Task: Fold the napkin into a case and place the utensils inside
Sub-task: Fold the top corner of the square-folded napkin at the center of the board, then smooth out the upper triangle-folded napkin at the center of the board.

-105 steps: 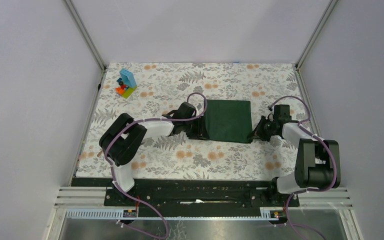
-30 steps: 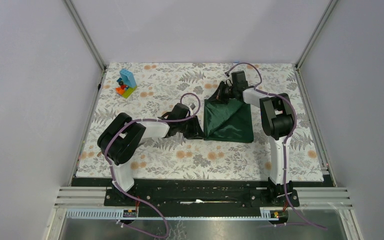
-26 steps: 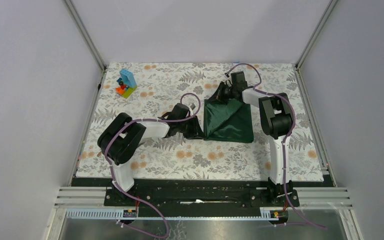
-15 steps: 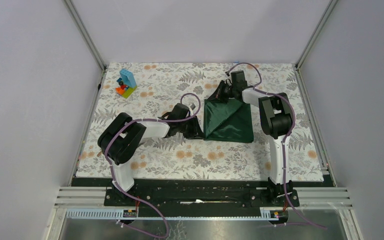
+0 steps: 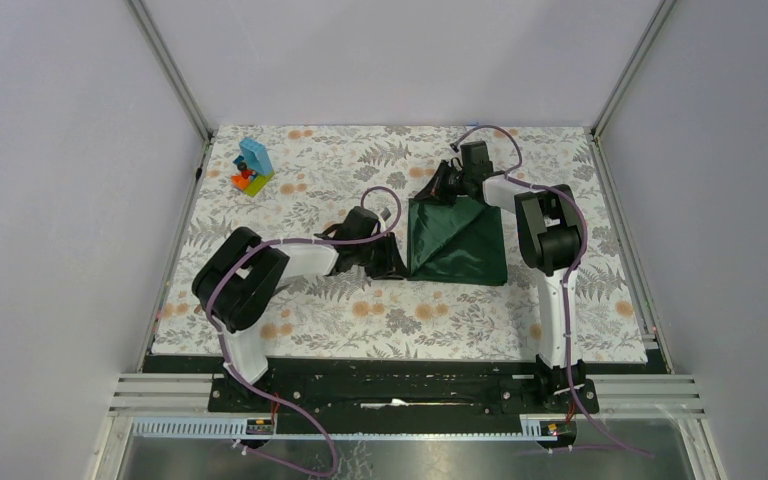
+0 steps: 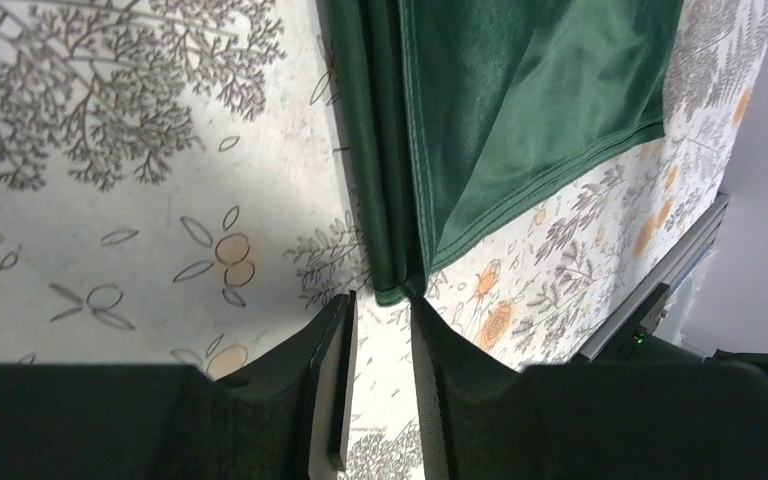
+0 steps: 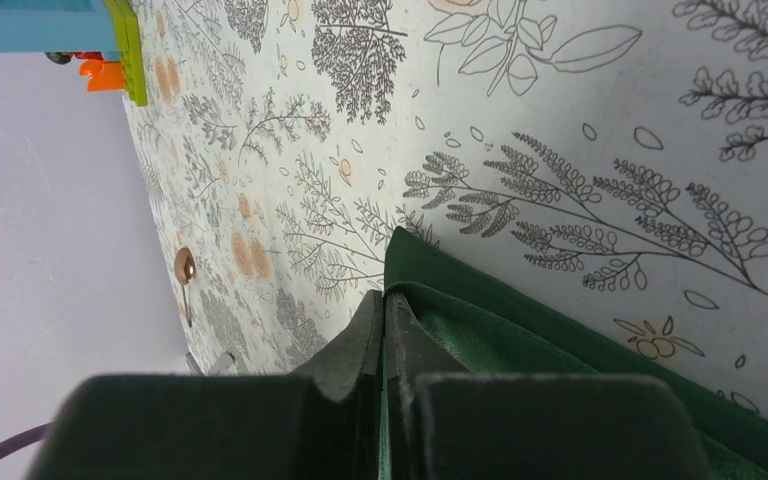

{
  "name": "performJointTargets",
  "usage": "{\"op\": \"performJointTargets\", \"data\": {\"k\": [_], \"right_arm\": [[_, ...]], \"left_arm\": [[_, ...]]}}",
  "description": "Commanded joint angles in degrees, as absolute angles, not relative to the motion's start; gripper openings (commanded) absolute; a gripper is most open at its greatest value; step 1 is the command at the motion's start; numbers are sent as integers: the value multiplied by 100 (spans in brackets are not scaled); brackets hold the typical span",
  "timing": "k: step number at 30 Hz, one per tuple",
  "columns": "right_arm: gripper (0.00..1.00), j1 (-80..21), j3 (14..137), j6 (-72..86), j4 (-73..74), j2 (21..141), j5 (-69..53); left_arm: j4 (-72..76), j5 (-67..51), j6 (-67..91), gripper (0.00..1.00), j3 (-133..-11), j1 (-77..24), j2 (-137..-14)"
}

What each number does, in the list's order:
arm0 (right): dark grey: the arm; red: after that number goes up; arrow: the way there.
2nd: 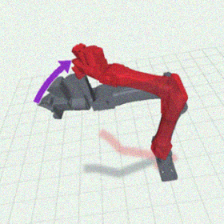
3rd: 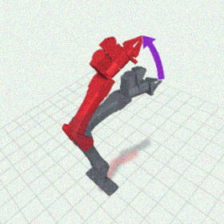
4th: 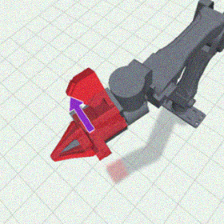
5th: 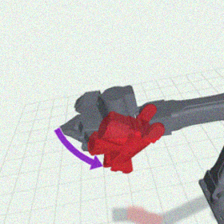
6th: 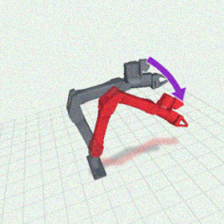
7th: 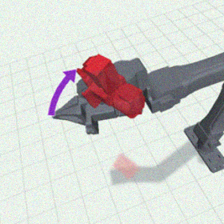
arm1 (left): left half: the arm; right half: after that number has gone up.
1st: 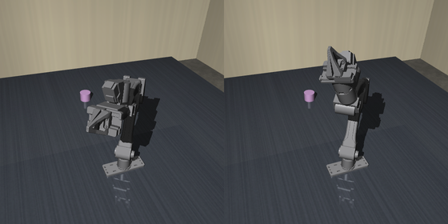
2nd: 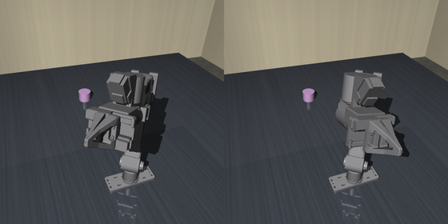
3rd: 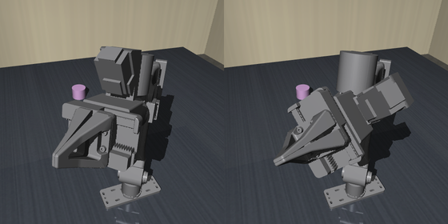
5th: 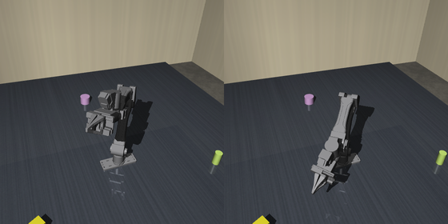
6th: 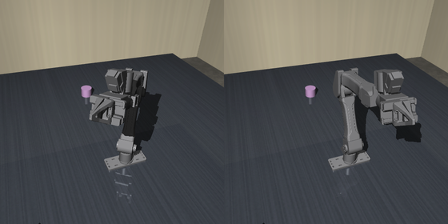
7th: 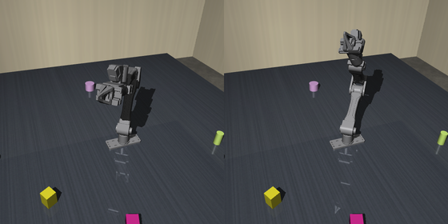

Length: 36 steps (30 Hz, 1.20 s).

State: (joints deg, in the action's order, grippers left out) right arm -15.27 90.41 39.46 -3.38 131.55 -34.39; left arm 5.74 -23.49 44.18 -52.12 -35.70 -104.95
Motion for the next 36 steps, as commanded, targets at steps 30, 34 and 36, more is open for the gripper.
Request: {"op": "performJointTargets", "data": {"k": [30,34,36], "right_arm": [[22,-1555,9314,3894,-285,13090,-3555],[40,-1547,9690,3592,561,13001,-3711],[47,-1542,9899,3293,1005,12890,-3743]], "left_arm": [[915,-2968,4270,16,-6201,-3511,-11473],[1096,-3003,4349,16,-5960,-3499,-11504],[1144,-3023,4366,16,-5883,-3498,-11498]]}}
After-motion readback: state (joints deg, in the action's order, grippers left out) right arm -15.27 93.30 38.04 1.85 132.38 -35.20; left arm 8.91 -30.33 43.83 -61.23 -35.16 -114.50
